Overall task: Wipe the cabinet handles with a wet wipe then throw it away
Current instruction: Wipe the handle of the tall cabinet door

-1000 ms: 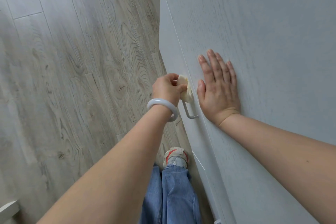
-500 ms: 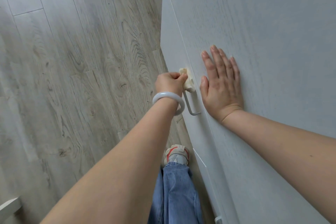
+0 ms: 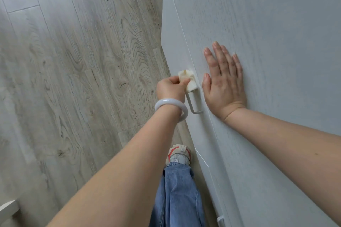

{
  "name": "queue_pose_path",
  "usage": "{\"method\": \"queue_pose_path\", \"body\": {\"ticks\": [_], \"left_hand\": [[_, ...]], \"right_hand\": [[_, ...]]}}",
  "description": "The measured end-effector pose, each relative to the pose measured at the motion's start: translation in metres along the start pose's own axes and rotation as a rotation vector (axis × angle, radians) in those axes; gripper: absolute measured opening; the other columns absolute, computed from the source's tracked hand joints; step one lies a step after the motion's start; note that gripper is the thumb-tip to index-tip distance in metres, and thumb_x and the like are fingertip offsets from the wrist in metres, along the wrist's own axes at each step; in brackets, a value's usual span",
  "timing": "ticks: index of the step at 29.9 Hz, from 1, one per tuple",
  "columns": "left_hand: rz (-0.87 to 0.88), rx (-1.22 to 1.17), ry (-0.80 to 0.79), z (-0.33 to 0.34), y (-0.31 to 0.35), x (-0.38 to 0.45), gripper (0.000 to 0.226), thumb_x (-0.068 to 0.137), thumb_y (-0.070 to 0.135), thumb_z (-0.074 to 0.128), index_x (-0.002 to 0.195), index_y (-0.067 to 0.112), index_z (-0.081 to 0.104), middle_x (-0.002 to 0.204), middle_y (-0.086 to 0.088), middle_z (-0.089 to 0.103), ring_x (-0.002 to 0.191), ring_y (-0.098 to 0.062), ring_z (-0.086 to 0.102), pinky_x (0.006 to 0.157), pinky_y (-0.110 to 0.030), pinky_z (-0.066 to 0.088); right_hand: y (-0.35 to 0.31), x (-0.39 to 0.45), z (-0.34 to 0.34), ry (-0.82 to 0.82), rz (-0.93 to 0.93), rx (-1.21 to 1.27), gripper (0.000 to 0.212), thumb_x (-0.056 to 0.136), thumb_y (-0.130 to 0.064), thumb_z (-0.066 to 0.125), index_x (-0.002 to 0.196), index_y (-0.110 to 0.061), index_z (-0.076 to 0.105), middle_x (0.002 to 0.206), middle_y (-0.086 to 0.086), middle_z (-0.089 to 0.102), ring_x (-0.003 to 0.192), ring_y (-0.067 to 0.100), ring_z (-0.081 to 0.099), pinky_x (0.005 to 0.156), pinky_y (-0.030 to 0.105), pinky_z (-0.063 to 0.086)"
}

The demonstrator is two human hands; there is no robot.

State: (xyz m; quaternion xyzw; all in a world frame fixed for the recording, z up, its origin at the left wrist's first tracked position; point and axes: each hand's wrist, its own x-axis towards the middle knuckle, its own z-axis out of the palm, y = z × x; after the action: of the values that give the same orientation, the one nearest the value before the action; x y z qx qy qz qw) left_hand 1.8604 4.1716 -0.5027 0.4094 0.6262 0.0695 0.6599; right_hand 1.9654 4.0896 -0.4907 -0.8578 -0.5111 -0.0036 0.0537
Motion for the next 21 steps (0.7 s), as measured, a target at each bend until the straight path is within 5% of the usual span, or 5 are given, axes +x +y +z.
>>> {"method": "queue_pose_path", "body": {"ticks": [4, 9, 12, 16, 21], "left_hand": [[-0.051, 0.002, -0.004, 0.006, -0.023, -0.020, 0.020, 0.085, 0.016, 0.068, 0.104, 0.011, 0.071, 0.091, -0.002, 0.074, 0.083, -0.017, 0.070, 0.088, -0.038, 0.056], [-0.127, -0.057, -0.053, 0.005, -0.058, -0.040, 0.014, 0.085, 0.012, 0.067, 0.098, 0.018, 0.070, 0.089, -0.004, 0.073, 0.084, -0.021, 0.071, 0.086, -0.044, 0.057], [-0.008, 0.024, 0.067, -0.005, -0.043, -0.030, 0.028, 0.084, 0.008, 0.066, 0.110, 0.020, 0.064, 0.097, -0.009, 0.070, 0.089, -0.025, 0.069, 0.083, -0.045, 0.057], [0.225, 0.244, 0.250, -0.020, -0.015, -0.023, 0.020, 0.086, 0.002, 0.055, 0.093, 0.021, 0.053, 0.087, 0.002, 0.060, 0.083, -0.024, 0.062, 0.075, -0.041, 0.056], [0.374, 0.405, 0.129, 0.000, -0.005, -0.025, 0.013, 0.093, 0.011, 0.049, 0.098, 0.010, 0.061, 0.081, 0.001, 0.058, 0.073, -0.020, 0.053, 0.066, -0.026, 0.041]], "right_hand": [[0.000, -0.001, 0.000, -0.003, 0.000, -0.003, 0.060, 0.091, -0.026, 0.036, 0.149, -0.015, 0.030, 0.157, 0.008, 0.025, 0.145, 0.022, 0.022, 0.119, 0.045, 0.015], [-0.001, 0.000, 0.001, 0.015, 0.001, 0.003, 0.059, 0.091, -0.025, 0.036, 0.149, -0.015, 0.032, 0.157, 0.008, 0.026, 0.145, 0.022, 0.024, 0.118, 0.046, 0.016], [-0.001, 0.000, 0.001, 0.020, -0.004, 0.006, 0.059, 0.091, -0.025, 0.036, 0.148, -0.014, 0.033, 0.156, 0.008, 0.027, 0.145, 0.023, 0.024, 0.118, 0.046, 0.017], [0.000, 0.000, 0.000, 0.020, -0.009, 0.009, 0.059, 0.091, -0.026, 0.036, 0.149, -0.014, 0.032, 0.157, 0.008, 0.026, 0.145, 0.023, 0.024, 0.118, 0.046, 0.016], [0.000, -0.001, 0.000, 0.013, -0.004, 0.004, 0.059, 0.091, -0.026, 0.036, 0.149, -0.014, 0.031, 0.157, 0.008, 0.026, 0.145, 0.023, 0.024, 0.118, 0.046, 0.016]]}}
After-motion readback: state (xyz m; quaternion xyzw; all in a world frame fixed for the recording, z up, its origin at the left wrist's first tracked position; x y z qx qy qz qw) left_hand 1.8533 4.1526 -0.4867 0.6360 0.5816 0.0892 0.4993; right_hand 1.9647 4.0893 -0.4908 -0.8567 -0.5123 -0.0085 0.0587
